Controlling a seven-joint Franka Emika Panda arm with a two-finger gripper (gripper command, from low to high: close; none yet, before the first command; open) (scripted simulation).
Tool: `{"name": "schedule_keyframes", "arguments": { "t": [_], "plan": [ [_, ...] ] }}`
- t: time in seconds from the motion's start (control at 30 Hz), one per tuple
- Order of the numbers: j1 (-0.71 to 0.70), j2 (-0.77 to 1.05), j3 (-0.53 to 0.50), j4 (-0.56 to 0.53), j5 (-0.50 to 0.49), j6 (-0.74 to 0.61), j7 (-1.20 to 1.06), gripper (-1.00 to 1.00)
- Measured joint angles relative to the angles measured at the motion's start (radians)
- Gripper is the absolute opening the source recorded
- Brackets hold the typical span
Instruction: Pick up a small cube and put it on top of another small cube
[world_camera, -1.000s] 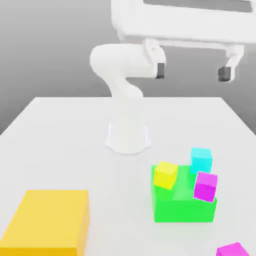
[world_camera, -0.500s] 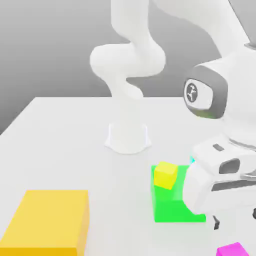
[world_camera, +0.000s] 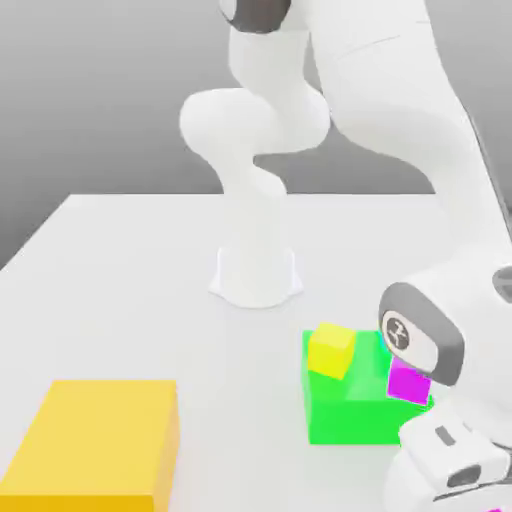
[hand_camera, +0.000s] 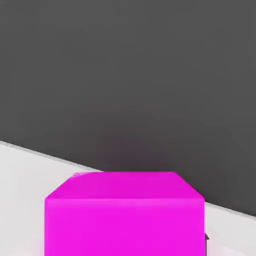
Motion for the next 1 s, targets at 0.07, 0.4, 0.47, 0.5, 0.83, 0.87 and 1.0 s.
{"name": "schedule_keyframes", "arguments": {
  "t": [0.07, 0.4, 0.47, 0.5, 0.83, 0.87, 1.0],
  "plan": [
    [-0.013, -0.068, 0.018, -0.019, 0.023, -0.049, -0.019, -1.0],
    [-0.063, -0.419, 0.036, -0.282, 0.063, -0.14, -0.2, -1.0],
    [-0.071, -0.492, 0.036, -0.338, 0.088, -0.154, -0.25, -1.0],
    [-0.079, -0.529, 0.04, -0.366, 0.102, -0.161, -0.276, -1.0],
    [-0.024, -0.896, -0.04, -0.642, 0.261, -0.235, -0.551, -1.0],
    [-0.015, -0.932, -0.052, -0.67, 0.276, -0.243, -0.577, -1.0],
    [0.007, -0.978, -0.078, -0.755, 0.313, -0.203, -0.644, -1.0]
  ]
}}
